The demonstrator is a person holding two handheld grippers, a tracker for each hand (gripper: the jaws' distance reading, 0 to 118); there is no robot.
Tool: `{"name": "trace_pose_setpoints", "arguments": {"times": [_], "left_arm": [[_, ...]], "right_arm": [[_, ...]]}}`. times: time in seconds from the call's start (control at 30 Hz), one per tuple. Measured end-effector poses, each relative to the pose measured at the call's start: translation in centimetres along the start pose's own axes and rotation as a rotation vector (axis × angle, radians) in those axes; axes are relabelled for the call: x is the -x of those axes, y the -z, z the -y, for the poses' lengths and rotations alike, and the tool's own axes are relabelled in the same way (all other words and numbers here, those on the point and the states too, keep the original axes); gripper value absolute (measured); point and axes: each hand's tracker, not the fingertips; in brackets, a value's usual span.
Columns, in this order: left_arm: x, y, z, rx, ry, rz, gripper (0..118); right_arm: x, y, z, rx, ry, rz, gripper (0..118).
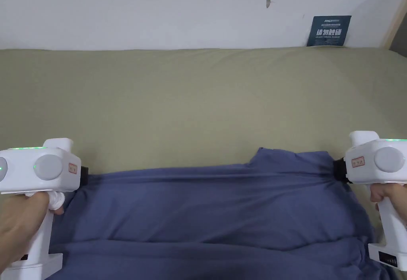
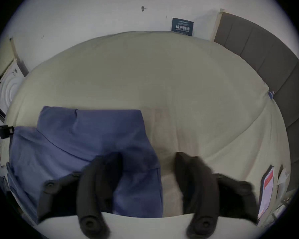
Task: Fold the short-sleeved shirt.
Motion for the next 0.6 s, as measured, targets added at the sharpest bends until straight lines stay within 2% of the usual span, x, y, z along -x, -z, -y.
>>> {"name": "trace_pose_setpoints", "arguments": {"times": [0.03,0.27,0.43,0.6], "left_arm": [[0.0,-1.0,0.3,-0.019,0.004,-0.004,3],[2.1,-8.7,2.1,-0.114,-0.004,0.019,3],[3.7,-14.4,6.5,-0.157,0.011,0.047,3],[4.5,-17.7,12.0,-0.18,0.028,0.057,3]], "right_arm": [[-0.1,-0.8,0.0,0.011,-0.011,-0.038,3],[-0.5,-9.7,1.4,-0.101,-0.016,-0.078,3],[-1.2,-16.1,5.4,-0.173,-0.002,-0.128,3],[-2.1,-19.6,10.7,-0.187,-0.004,-0.139,3]]}}
